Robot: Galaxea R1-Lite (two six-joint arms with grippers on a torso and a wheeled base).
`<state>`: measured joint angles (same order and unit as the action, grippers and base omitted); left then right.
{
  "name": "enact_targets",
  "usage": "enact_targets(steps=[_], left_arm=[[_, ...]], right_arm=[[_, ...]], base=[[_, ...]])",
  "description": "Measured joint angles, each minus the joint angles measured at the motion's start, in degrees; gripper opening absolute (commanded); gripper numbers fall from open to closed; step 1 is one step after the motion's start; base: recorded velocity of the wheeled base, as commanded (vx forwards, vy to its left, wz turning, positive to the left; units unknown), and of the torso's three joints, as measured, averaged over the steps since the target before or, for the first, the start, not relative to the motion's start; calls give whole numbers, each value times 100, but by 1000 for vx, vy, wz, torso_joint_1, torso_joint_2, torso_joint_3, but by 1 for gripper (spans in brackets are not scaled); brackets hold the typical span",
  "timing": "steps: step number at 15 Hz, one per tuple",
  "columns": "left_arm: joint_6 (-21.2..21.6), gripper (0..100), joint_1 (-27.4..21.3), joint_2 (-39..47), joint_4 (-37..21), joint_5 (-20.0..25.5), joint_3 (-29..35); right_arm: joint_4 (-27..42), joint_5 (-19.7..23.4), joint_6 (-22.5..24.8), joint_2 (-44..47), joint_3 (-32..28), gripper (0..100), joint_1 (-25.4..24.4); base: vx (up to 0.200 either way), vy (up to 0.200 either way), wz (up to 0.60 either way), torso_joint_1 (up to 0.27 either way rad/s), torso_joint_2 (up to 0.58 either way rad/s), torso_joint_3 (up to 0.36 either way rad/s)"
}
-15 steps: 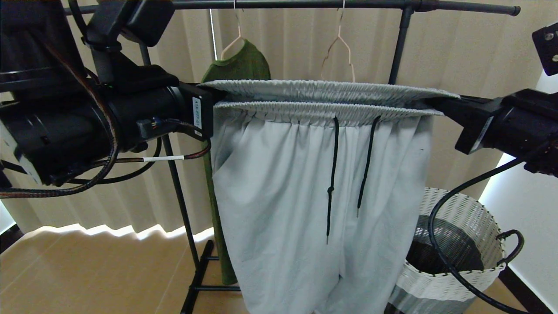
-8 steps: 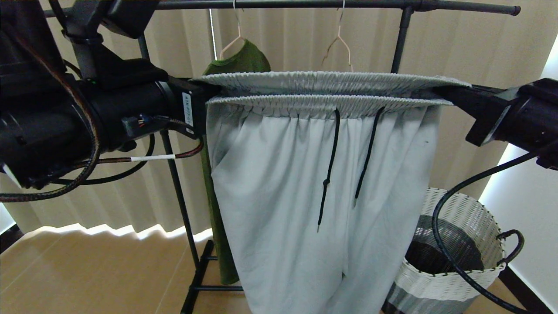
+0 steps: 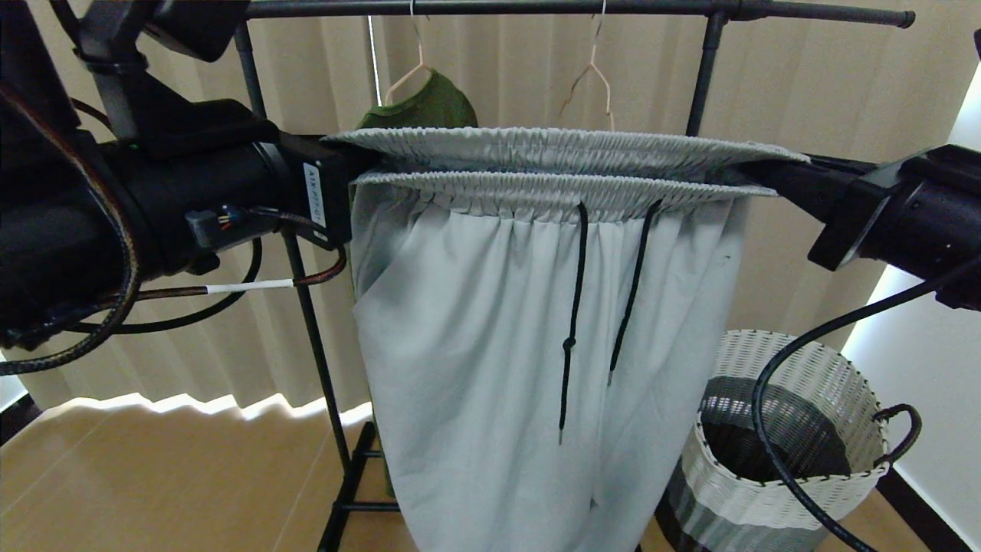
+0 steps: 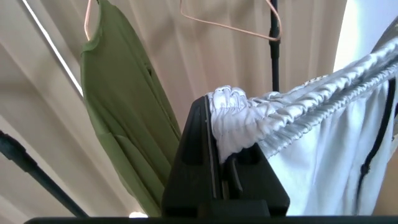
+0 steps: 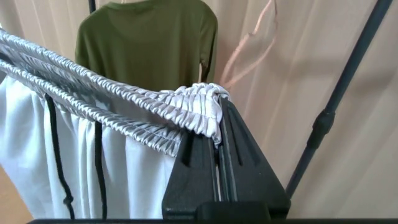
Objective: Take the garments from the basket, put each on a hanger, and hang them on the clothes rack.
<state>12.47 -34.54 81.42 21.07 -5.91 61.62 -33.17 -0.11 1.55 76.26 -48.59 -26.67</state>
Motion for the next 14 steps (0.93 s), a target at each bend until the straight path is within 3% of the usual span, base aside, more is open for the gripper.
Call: enact_targets(steps=[4, 7, 10, 14], left_arm=[[110, 0, 160, -6, 0, -44, -79], [345, 0, 563, 0, 11, -82, -104], [436, 0, 719, 16, 9, -479, -85], [753, 0, 841, 88, 285, -547, -140]], right_arm=[[-317, 1, -139, -5, 171, 100, -2], [-1393, 256, -532, 0, 579, 100, -22], [-1470, 457, -597, -48, 852, 100, -20], [-1453, 691, -636, -282, 1172, 100, -22]], base=[[0, 0, 0, 0, 0, 0], [0, 0, 0, 0, 0, 0], [0, 0, 0, 0, 0, 0], [0, 0, 0, 0, 0, 0]])
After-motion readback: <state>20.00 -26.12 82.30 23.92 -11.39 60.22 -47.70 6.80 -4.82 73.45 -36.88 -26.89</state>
